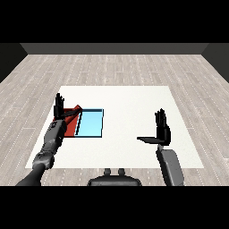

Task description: Pick the red can and put it in the red box

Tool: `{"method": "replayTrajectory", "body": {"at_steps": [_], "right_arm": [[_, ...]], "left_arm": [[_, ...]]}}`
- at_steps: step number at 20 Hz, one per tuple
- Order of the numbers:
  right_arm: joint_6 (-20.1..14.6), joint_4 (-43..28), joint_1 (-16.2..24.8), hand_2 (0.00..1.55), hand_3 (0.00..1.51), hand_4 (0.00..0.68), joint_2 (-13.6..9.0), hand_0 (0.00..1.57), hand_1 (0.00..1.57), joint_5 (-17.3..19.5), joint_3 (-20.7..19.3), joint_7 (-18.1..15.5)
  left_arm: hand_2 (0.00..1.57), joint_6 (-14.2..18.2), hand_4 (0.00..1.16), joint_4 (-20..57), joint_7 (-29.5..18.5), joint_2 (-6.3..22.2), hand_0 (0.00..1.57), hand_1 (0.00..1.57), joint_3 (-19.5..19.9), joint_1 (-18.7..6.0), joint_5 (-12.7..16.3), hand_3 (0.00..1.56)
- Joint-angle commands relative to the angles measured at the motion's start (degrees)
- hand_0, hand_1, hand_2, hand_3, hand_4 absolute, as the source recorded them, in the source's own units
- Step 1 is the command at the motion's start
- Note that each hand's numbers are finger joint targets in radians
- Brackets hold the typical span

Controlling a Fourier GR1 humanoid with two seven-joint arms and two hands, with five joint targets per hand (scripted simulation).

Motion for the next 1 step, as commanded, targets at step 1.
{"method": "replayTrajectory", "body": {"at_steps": [1], "right_arm": [[3.3,-0.2,1.5,0.00,0.00,0.000,0.8,0.00,0.00,-2.7,1.3,-0.8]], "left_arm": [[0.00,-4.9,0.00,-9.8,-6.4,-6.6,0.00,0.00,-0.3,3.2,2.9,0.00]]}}
